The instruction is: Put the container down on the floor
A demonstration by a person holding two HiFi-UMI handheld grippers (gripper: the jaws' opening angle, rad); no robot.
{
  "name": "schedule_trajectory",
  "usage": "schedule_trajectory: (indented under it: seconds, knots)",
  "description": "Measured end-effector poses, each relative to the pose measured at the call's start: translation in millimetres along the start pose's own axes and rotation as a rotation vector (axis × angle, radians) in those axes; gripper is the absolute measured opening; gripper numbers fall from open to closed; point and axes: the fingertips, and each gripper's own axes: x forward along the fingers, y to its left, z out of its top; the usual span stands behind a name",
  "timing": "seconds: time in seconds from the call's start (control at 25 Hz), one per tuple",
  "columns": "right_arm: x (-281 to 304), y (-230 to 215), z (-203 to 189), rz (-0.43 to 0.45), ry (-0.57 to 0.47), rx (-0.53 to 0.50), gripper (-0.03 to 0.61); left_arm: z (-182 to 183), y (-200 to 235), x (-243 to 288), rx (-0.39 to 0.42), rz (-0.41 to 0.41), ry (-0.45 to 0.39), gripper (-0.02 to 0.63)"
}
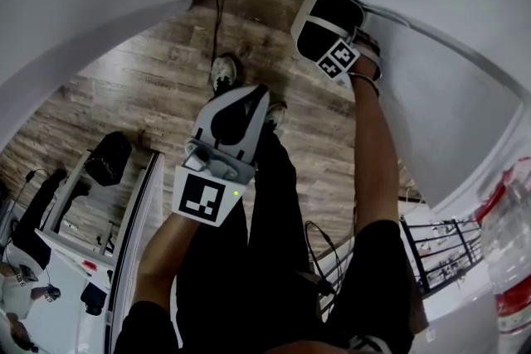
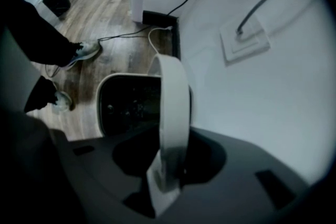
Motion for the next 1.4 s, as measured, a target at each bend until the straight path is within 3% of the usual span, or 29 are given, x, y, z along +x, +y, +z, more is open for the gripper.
schedule_trajectory:
  seconds: [0.32, 0.48, 0.68, 0.92, 1.08, 1.2, 1.4]
  knots:
    - [-22, 0, -5, -0.028, -0.011, 0.05, 0.181, 11, -12, -9, 0.037, -0.003, -0.012, 0.029]
    - [-51, -2, -3, -0.071, -0.045, 0.138, 0.181, 21, -22, -22, 0.059, -0.006, -0.012, 0.029]
    - [-116, -6, 2, -0.143, -0.165, 0.334, 0.174, 44, -40, -45, 0.057, 0.002, -0.039, 0.029]
    - [-259, 10, -13, -0.158, -0.32, 0.592, 0.072, 95, -84, -101, 0.037, 0.026, -0.095, 0.029]
    - [-331, 8, -29, -0.114, -0.419, 0.84, 0.041, 122, -104, -121, 0.053, 0.022, -0.117, 0.029]
    - [-391, -4, -38, -0.095, -0.547, 1.014, 0.034, 135, -126, -139, 0.12, -0.011, -0.135, 0.029]
    - [-481, -19, -46, 0.028, -0.738, 1.199, 0.032, 157, -166, -169, 0.179, -0.029, -0.134, 0.029]
